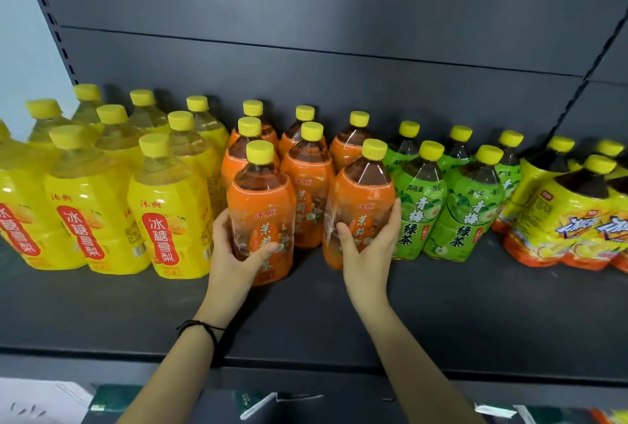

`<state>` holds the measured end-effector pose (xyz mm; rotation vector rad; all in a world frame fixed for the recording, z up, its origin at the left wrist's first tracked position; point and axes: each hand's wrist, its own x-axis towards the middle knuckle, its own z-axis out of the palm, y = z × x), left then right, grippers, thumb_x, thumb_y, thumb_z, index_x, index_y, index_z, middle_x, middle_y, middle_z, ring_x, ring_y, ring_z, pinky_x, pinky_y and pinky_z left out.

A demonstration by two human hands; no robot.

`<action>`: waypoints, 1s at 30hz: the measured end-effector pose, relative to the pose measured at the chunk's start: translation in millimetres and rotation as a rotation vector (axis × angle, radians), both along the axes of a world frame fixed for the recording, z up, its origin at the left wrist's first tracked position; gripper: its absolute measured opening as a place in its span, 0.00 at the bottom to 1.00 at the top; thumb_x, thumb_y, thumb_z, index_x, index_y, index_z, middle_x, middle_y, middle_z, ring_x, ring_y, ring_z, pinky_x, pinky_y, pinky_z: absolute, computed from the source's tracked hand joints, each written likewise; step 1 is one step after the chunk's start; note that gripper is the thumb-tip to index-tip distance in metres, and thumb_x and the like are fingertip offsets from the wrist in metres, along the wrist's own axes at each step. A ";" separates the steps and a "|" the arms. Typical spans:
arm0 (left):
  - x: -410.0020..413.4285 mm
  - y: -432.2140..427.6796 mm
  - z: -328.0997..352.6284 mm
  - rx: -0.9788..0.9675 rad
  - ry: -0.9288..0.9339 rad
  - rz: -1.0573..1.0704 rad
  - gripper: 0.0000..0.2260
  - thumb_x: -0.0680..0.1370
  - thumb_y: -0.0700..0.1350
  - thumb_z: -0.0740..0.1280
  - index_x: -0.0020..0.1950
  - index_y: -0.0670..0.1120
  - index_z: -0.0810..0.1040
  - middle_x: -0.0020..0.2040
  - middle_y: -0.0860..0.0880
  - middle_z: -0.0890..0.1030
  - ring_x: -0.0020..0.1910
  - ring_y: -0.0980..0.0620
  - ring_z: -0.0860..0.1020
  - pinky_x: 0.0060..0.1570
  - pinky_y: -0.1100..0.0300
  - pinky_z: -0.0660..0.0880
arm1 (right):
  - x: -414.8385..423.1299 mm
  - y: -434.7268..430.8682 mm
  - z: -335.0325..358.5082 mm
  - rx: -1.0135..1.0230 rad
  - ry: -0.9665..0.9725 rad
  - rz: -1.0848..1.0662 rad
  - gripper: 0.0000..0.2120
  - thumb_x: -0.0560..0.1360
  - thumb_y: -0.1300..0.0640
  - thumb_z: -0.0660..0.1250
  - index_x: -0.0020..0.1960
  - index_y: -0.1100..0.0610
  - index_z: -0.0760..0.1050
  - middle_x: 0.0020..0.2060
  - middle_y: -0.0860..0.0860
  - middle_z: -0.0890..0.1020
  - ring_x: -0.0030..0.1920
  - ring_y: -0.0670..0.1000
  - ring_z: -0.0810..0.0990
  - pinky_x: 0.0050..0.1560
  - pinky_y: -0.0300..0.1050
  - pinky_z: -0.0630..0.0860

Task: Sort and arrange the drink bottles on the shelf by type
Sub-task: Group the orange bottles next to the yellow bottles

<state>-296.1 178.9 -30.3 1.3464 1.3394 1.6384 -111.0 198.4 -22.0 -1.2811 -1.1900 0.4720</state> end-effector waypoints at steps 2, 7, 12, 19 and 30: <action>1.4 -1.8 -0.3 -0.007 0.003 0.013 0.43 0.60 0.61 0.73 0.70 0.55 0.60 0.64 0.54 0.71 0.60 0.68 0.71 0.49 0.75 0.72 | -9.7 6.9 0.1 0.027 0.015 -0.079 0.45 0.73 0.55 0.72 0.78 0.53 0.44 0.75 0.55 0.55 0.73 0.47 0.55 0.70 0.43 0.57; -2.1 -2.0 -6.3 -0.001 0.114 0.101 0.39 0.63 0.68 0.72 0.70 0.58 0.64 0.66 0.53 0.73 0.66 0.52 0.71 0.64 0.48 0.72 | -25.2 30.9 1.6 0.034 -0.014 -0.183 0.45 0.73 0.55 0.73 0.77 0.60 0.45 0.73 0.61 0.57 0.74 0.58 0.56 0.71 0.47 0.55; -3.6 -9.1 -2.6 0.010 0.188 0.187 0.44 0.65 0.69 0.70 0.75 0.51 0.61 0.69 0.50 0.71 0.69 0.50 0.69 0.65 0.44 0.71 | -22.5 44.7 0.3 0.012 -0.083 -0.178 0.45 0.74 0.51 0.71 0.77 0.63 0.45 0.73 0.64 0.57 0.74 0.62 0.57 0.73 0.54 0.55; -2.0 -21.3 3.2 0.057 0.171 0.218 0.28 0.72 0.55 0.67 0.70 0.50 0.67 0.63 0.56 0.74 0.59 0.66 0.73 0.57 0.72 0.70 | -18.0 40.6 -1.1 0.020 -0.100 -0.153 0.44 0.75 0.50 0.69 0.78 0.58 0.43 0.75 0.61 0.56 0.76 0.59 0.56 0.73 0.52 0.56; 0.7 -27.8 -8.8 0.028 0.257 0.363 0.27 0.77 0.56 0.64 0.74 0.52 0.63 0.70 0.52 0.71 0.68 0.53 0.70 0.65 0.47 0.71 | 1.3 27.0 -6.7 0.052 -0.028 -0.060 0.37 0.78 0.58 0.66 0.78 0.46 0.47 0.77 0.48 0.58 0.76 0.46 0.57 0.75 0.52 0.59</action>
